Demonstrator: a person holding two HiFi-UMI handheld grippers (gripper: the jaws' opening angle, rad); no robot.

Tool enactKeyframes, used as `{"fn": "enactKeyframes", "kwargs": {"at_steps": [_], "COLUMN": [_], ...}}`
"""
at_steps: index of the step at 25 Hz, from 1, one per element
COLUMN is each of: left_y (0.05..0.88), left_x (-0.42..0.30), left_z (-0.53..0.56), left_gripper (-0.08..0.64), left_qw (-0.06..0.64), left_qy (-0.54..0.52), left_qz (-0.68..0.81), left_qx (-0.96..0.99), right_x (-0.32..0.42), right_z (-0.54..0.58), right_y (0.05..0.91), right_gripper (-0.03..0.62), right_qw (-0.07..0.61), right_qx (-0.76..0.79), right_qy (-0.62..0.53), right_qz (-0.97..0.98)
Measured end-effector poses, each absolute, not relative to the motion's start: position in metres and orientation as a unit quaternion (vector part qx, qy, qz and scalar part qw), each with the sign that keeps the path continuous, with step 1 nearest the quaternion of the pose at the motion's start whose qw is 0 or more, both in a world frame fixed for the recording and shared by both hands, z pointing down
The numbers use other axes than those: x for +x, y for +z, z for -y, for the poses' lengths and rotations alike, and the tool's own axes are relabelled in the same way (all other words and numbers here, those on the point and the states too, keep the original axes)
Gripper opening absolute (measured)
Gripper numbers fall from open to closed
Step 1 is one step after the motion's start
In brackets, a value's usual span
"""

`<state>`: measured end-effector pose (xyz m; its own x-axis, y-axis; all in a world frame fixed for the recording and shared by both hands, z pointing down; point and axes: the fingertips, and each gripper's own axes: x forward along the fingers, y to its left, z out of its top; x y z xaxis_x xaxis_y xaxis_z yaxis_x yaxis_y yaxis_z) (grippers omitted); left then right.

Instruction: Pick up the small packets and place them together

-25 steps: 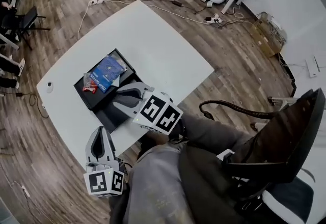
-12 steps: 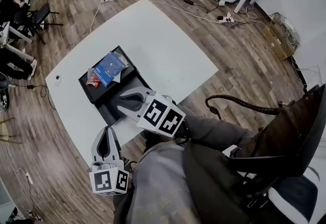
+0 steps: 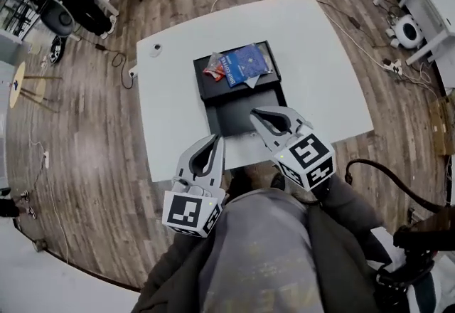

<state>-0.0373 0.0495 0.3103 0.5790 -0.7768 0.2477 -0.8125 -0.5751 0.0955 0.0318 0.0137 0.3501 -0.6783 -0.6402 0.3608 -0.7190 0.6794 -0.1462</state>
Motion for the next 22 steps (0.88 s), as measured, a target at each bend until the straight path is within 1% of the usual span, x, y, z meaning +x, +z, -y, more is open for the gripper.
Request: {"fn": "enactKeyframes", "kwargs": {"at_steps": [1, 16, 22], "left_y": [0.311, 0.313, 0.316], "left_x": [-0.036, -0.04, -0.039], "left_z": [-0.05, -0.05, -0.05], "left_gripper": [0.003, 0.003, 0.003], "left_qw": [0.097, 0.1, 0.101], "left_qy": [0.09, 0.091, 0.094], "left_qz": [0.45, 0.45, 0.449], "left_qx": [0.883, 0.883, 0.883], "right_x": [0.034, 0.029, 0.03], "right_z": [-0.013, -0.014, -0.014], "right_y": [0.351, 0.35, 0.351], "right_gripper": [0.006, 0.005, 0.005], "right_qw": [0.139, 0.154, 0.149], "right_qx": [0.377, 0.369, 0.369], "right_qy": [0.141, 0.125, 0.127], "right_qz": [0.905, 0.908, 0.909]}}
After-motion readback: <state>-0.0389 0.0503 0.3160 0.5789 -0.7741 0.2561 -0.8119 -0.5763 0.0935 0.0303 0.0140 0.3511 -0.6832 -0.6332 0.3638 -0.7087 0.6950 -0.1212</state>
